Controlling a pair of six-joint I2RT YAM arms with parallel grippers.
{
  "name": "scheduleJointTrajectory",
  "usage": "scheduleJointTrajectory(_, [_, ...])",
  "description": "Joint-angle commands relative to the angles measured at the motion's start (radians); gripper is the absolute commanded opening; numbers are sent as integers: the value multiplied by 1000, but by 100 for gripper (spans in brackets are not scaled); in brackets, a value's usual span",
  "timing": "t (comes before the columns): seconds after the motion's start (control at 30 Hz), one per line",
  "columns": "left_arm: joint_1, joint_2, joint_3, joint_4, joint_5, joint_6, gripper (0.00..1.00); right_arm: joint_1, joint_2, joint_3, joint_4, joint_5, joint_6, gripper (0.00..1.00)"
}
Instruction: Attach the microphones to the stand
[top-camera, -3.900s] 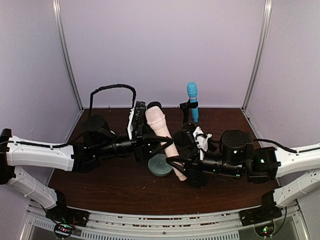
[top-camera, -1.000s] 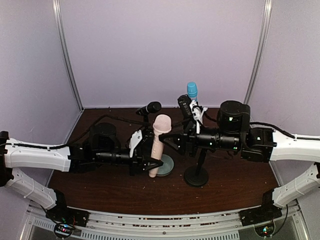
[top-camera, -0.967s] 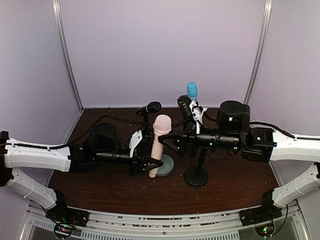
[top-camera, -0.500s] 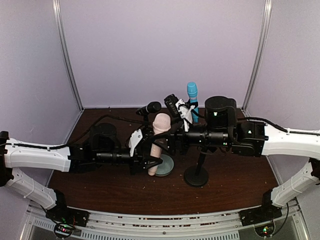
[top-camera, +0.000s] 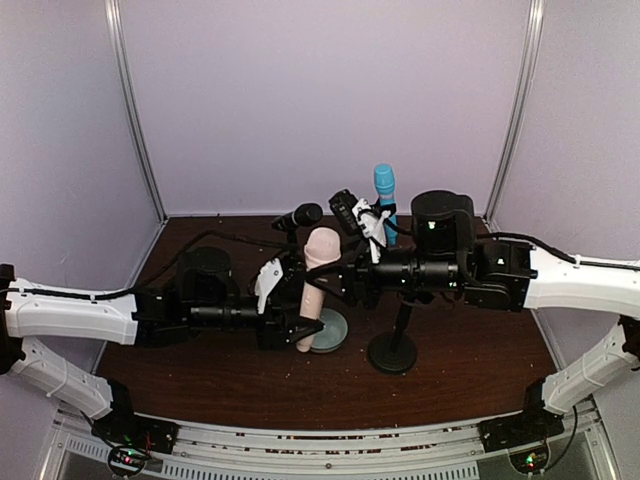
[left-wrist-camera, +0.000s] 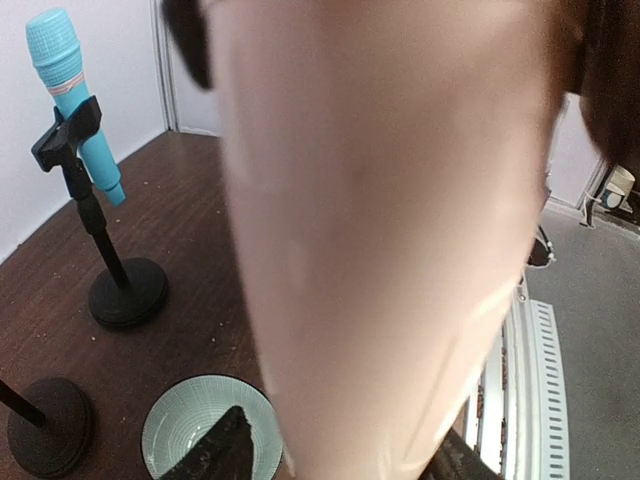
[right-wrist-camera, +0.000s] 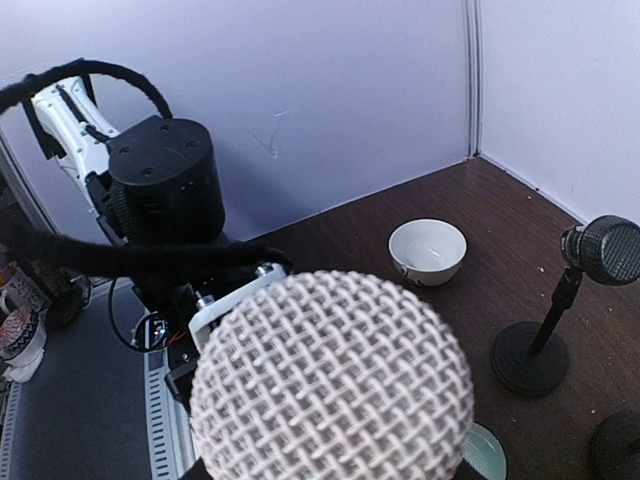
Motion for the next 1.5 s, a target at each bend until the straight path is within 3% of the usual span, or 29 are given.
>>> scheduleJointTrajectory(0.0, [-6,-50,-38,37,42,45,58,-23,-104,-35,71,-170,-85,24])
scheduleJointTrajectory(0.27, [-7,-50,-92,162,175,69,58,-45,-147,-99,196,-346,-79,23])
scheduleJointTrajectory(0.63, [-13,-9,-67,229,224,57,49,-45,-141,-113,206,-335,-80,23])
scheduleJointTrajectory(0.93, [-19,0,-59,264,225,50,52,-45,-123,-116,216,-323,-76,23])
scheduleJointTrajectory(1.03, [-19,7,-53,261,231,50,45,-47,-123,-115,215,-319,-77,23])
scheduleJointTrajectory(1.17, [-19,18,-44,250,243,50,28,-50,-123,-117,210,-307,-80,24])
scheduleJointTrajectory(1.23, [-19,16,-44,250,247,47,21,-52,-126,-117,196,-293,-80,31])
scheduleJointTrajectory(1.33, [-19,4,-45,238,240,46,13,-56,-156,-137,152,-226,-81,60])
scheduleJointTrajectory(1.47, [-19,-10,-47,214,232,48,8,-64,-220,-188,49,-96,-58,73])
